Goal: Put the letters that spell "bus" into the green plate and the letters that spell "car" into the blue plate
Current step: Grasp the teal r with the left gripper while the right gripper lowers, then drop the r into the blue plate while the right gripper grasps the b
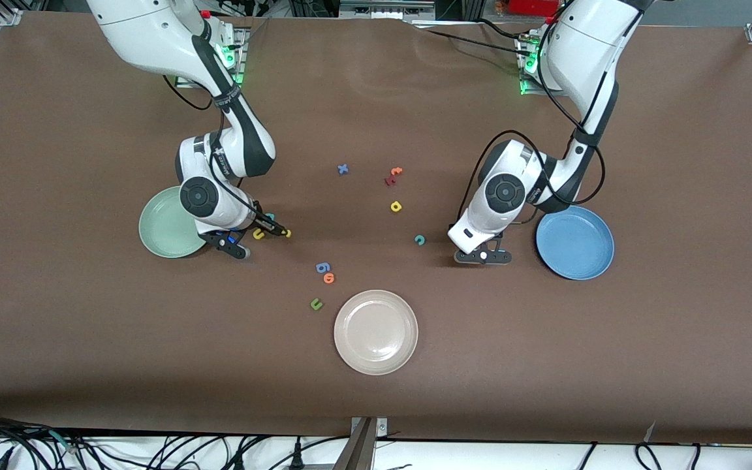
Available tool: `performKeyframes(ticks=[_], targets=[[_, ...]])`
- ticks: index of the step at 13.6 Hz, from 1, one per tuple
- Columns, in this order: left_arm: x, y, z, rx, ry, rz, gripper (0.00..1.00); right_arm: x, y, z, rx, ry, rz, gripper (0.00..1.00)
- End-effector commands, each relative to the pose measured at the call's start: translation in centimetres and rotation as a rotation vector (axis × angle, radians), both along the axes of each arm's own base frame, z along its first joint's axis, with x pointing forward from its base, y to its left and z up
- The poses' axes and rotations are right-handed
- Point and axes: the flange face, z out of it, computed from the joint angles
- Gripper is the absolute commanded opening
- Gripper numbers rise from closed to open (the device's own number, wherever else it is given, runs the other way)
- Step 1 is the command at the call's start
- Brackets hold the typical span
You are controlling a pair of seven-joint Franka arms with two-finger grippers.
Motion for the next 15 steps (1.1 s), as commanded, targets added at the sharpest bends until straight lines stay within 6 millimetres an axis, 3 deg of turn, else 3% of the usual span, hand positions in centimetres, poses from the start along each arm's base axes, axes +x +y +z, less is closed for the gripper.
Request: performKeyframes(ticks=[1, 3, 6, 8, 11, 12, 15], targets=[[1.9, 2.2, 3.5, 0.049, 0.032, -0.03, 0.0, -0.2, 0.2, -0.3, 0.012, -0.003, -0.019, 0.73], [3.9, 5.3, 5.4, 0.053, 0.084, -0.078, 0.0, -0.1, 0.1, -0.8, 0.013, -0.014, -0.021, 0.73], [5.7, 12.0, 7.3, 0.033, 0.161, -0.166, 0.0, -0.4, 0.7, -0.8, 0.017, -0.01, -0.014, 0.73], [6.2, 15.8, 7.6, 0.033, 0.19, -0.187, 0.0, -0.6, 0.8, -0.9, 0.02, -0.007, -0.017, 0.73], [7.3, 23.6, 6.9, 0.015, 0.192, -0.116, 0.0, -0.7, 1.3, -0.9, 0.019, -0.005, -0.032, 0.73], [7.4, 25.3, 5.8, 0.007, 0.199, -0.11, 0.0, -0.9, 1.3, -1.0, 0.017, -0.001, -0.032, 0.73], [7.4, 25.7, 5.8, 0.006, 0.199, -0.094, 0.0, -1.1, 1.2, -0.9, 0.018, -0.002, -0.033, 0.73]])
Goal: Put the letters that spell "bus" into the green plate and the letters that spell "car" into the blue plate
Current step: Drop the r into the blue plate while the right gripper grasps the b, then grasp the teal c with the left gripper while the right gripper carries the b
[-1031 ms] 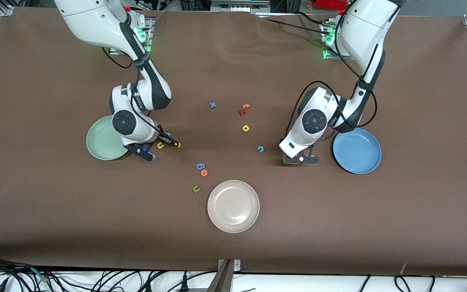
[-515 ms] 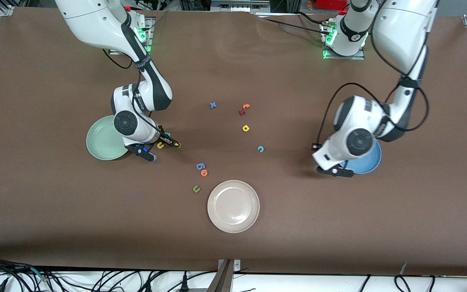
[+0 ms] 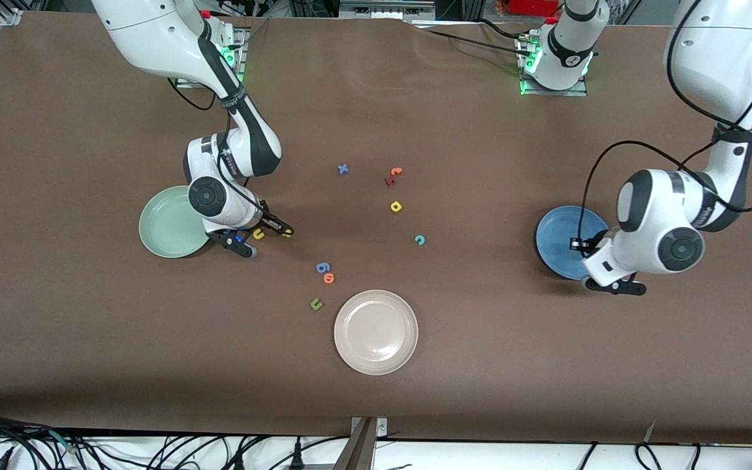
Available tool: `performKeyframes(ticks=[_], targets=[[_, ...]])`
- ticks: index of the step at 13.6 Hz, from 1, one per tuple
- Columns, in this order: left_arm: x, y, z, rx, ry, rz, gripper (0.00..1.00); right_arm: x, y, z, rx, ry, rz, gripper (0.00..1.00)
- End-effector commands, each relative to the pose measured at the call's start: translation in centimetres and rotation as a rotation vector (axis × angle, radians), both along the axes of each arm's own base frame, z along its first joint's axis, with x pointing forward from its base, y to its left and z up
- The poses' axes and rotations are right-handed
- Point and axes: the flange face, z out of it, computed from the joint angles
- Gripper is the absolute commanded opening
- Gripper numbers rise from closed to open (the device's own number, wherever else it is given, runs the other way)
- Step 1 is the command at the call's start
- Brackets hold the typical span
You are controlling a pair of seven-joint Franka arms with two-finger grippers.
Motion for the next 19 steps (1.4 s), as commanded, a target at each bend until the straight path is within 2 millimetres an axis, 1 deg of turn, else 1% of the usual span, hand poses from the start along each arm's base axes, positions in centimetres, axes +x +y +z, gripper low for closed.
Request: performKeyframes(ticks=[1, 2, 3, 4, 5, 6, 8, 9, 10, 11, 12, 13, 14, 15, 16, 17, 18, 19], targets=[[0.0, -1.5, 0.0, 0.016, -0.002, -0.038, 0.11, -0.4, 0.0, 0.1, 0.011, -0.007, -0.023, 0.65], [0.0, -1.7, -0.1, 0.015, 0.0, -0.053, 0.81, -0.5, 0.0, 0.2, 0.011, -0.007, -0.023, 0.64], [0.0, -1.9, 0.2, 0.015, -0.004, -0.053, 1.0, -0.5, 0.0, 0.1, 0.01, -0.006, -0.022, 0.64], [0.3, -2.0, 0.7, 0.013, -0.014, -0.053, 1.0, -0.5, -0.1, 0.1, 0.012, -0.007, -0.014, 0.64], [1.0, -2.8, 1.9, 0.011, -0.039, -0.064, 1.0, -0.4, -0.2, 0.1, 0.013, -0.013, -0.015, 0.64], [1.1, -4.8, 2.3, 0.008, -0.049, -0.081, 1.0, -0.4, -0.3, 0.0, 0.015, -0.027, -0.016, 0.64], [1.1, -6.7, 2.5, -0.002, -0.056, -0.086, 1.0, -0.8, -0.7, -0.6, 0.014, -0.042, -0.017, 0.64], [1.3, -9.4, 3.3, -0.017, -0.077, -0.062, 1.0, -0.9, -0.7, -0.7, 0.015, -0.05, -0.015, 0.61], [1.5, -11.2, 3.7, -0.028, -0.086, -0.017, 1.0, -0.9, -0.8, -0.7, 0.015, -0.05, -0.017, 0.6], [1.1, -13.6, 3.7, -0.042, -0.086, 0.0, 1.0, -0.9, -0.8, -0.7, 0.015, -0.048, -0.017, 0.6], [0.7, -15.7, 3.7, -0.056, -0.08, 0.026, 1.0, -0.9, -0.8, -0.4, 0.016, -0.049, -0.017, 0.61], [0.1, -18.2, 3.0, -0.064, -0.075, 0.054, 1.0, -1.0, -0.8, -0.3, 0.016, -0.046, -0.016, 0.6], [-0.2, -20.8, 2.8, -0.07, -0.11, 0.08, 1.0, -1.2, -0.9, -0.1, 0.016, -0.046, -0.017, 0.6], [-0.2, -22.7, 2.6, -0.074, -0.157, 0.111, 1.0, -1.3, -0.9, -0.1, 0.016, -0.046, -0.017, 0.59], [-0.6, -24.6, 1.8, -0.072, -0.174, 0.134, 1.0, -1.2, -0.9, 0.0, 0.017, -0.047, -0.017, 0.45], [-1.4, -26.5, 0.6, -0.065, -0.171, 0.152, 1.0, -1.3, -0.9, 0.0, 0.016, -0.046, -0.017, 0.35], [-2.0, -28.4, -0.6, -0.065, -0.182, 0.174, 1.0, -1.3, -1.0, 0.0, 0.017, -0.046, -0.017, 0.29], [-2.7, -30.4, -1.7, -0.068, -0.205, 0.214, 1.0, -1.3, -1.0, 0.0, 0.017, -0.046, -0.017, 0.27]])
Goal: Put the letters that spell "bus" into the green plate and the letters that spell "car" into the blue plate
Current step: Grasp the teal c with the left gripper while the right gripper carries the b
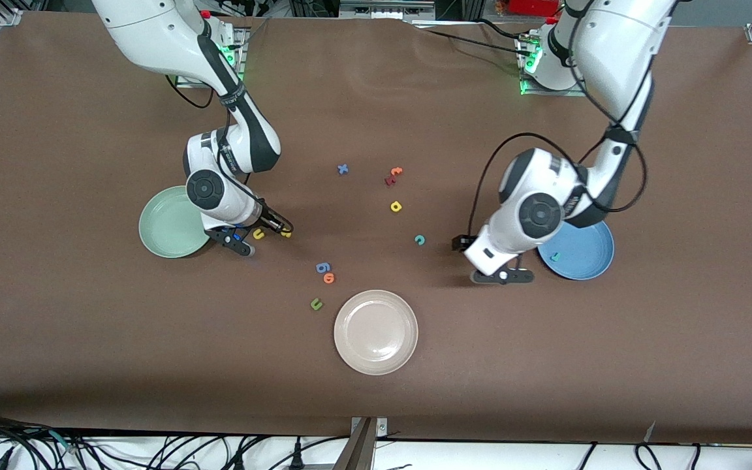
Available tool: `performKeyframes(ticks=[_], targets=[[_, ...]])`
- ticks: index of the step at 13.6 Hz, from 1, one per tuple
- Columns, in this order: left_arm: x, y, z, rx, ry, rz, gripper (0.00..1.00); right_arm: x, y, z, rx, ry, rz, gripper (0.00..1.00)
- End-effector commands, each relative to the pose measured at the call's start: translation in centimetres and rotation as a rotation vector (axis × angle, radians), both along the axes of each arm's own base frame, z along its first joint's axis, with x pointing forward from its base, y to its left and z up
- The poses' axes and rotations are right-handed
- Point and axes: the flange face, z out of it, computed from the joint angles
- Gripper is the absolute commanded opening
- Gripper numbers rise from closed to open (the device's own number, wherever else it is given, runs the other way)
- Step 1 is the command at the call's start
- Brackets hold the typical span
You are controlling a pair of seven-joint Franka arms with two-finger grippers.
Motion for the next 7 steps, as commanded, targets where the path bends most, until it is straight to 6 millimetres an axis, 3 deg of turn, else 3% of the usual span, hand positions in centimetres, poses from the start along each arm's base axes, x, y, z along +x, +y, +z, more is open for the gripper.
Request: performKeyframes(ticks=[1, 3, 7], targets=[[-1.0, -4.4, -3.0, -0.021, -0.046, 0.11, 1.0, -1.0, -0.8, -0.3, 0.003, 0.007, -0.007, 0.24], [-1.7, -6.2, -4.1, -0.033, -0.071, 0.173, 1.0, -1.0, -0.8, -0.3, 0.002, 0.009, -0.007, 0.04], [-3.6, -9.2, -5.2, -0.019, -0.071, 0.21, 1.0, -0.7, -0.8, 0.8, 0.005, 0.015, -0.011, 0.03]])
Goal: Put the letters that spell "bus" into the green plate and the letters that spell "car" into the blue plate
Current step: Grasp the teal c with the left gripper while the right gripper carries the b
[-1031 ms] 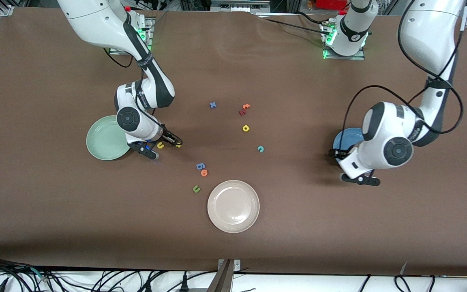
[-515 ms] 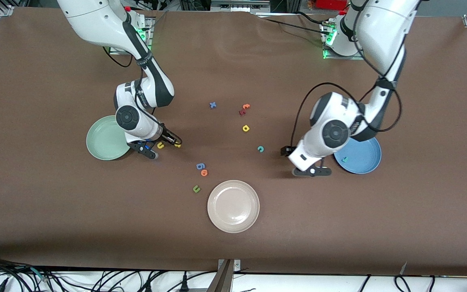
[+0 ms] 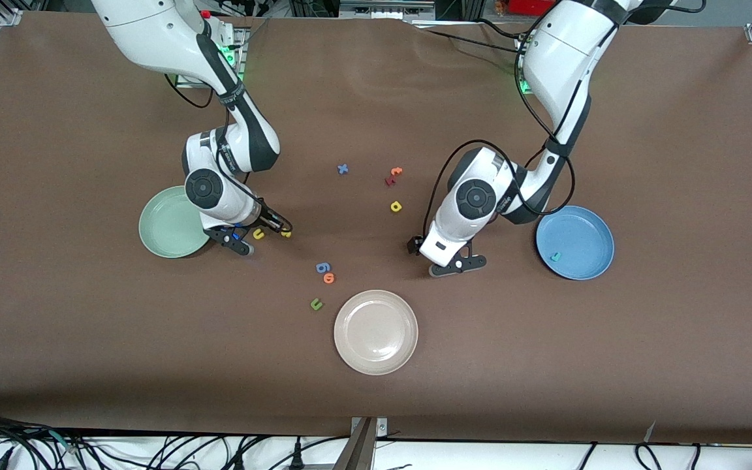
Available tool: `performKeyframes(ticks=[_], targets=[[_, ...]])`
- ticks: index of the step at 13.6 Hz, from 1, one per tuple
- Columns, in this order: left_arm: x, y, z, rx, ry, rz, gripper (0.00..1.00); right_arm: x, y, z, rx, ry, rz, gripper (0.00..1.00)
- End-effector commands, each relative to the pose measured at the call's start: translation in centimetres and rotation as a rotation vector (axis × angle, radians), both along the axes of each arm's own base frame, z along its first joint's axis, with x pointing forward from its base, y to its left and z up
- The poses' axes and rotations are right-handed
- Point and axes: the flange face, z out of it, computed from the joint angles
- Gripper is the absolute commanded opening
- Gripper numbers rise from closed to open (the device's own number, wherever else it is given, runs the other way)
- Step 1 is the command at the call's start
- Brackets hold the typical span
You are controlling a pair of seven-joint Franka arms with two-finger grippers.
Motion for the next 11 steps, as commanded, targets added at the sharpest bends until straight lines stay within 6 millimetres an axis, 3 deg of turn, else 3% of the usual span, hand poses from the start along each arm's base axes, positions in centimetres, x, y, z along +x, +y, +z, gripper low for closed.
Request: performKeyframes(ticks=[1, 5, 7, 11], targets=[[-0.7, -1.8, -0.6, 0.002, -0.014, 0.022, 1.0, -0.2, -0.9, 2.0, 0.01, 0.006, -0.009, 0.03], [-1.6, -2.9, -1.2, 0.025, -0.022, -0.005, 0.94, 2.7, -4.6, 6.9, -0.005, 0.098, 0.005, 0.03], [-1.7, -2.8, -1.8, 0.031, -0.015, -0.006, 0.83, 4.2, -7.7, 9.1, -0.001, 0.153, 0.052, 0.02], [-1.7, -2.8, -1.8, 0.031, -0.015, -0.006, 0.52, 5.2, -16.8, 9.0, 0.023, 0.182, 0.188, 0.03]])
